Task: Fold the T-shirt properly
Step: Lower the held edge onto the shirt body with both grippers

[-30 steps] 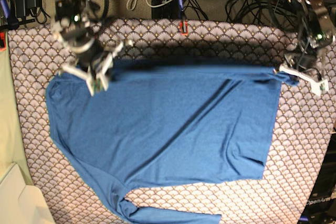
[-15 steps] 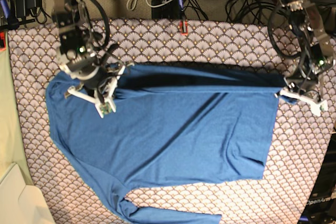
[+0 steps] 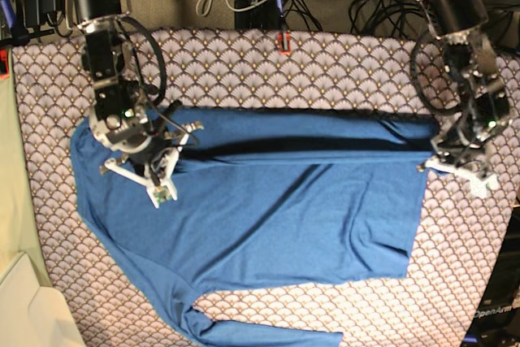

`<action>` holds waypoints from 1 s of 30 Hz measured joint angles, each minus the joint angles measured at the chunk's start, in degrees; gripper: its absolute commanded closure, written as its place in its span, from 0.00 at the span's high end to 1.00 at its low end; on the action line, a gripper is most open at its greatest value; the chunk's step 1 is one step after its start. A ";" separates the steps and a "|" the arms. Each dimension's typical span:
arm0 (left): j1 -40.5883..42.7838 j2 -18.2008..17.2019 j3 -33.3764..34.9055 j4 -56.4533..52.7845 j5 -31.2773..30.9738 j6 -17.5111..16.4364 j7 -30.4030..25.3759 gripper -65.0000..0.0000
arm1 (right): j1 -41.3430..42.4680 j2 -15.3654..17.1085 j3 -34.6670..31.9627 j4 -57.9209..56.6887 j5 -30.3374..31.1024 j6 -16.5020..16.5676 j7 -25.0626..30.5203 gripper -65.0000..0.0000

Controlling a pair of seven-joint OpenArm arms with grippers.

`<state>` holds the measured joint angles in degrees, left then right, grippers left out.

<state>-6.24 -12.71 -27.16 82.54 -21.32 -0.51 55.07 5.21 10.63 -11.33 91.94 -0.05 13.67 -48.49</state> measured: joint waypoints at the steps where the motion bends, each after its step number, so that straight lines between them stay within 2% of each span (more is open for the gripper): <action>1: -0.22 -0.37 1.25 -0.74 0.04 -0.02 -0.52 0.01 | 0.31 0.02 0.00 -0.04 0.00 0.00 0.00 0.00; 6: -0.68 -0.81 5.35 -3.21 0.07 0.28 -5.57 0.01 | 2.60 0.00 0.00 -1.90 -0.02 -0.02 0.26 0.00; 10: -0.66 -0.85 5.18 -3.54 0.11 0.33 -6.08 0.01 | 3.26 0.02 0.00 -3.91 -0.15 -0.02 0.20 0.00; 15: -2.23 -2.67 5.51 -3.54 0.07 0.31 -6.23 0.01 | 4.31 0.00 0.00 -5.11 -0.04 -0.02 0.70 0.00; 30: -4.13 -2.36 5.53 -5.62 0.15 0.31 -6.03 0.01 | 4.79 -0.02 0.00 -5.64 0.00 0.00 0.48 0.00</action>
<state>-10.37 -15.07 -21.63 76.93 -21.17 -0.21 49.04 10.00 10.61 -11.33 86.30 -0.05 13.67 -48.01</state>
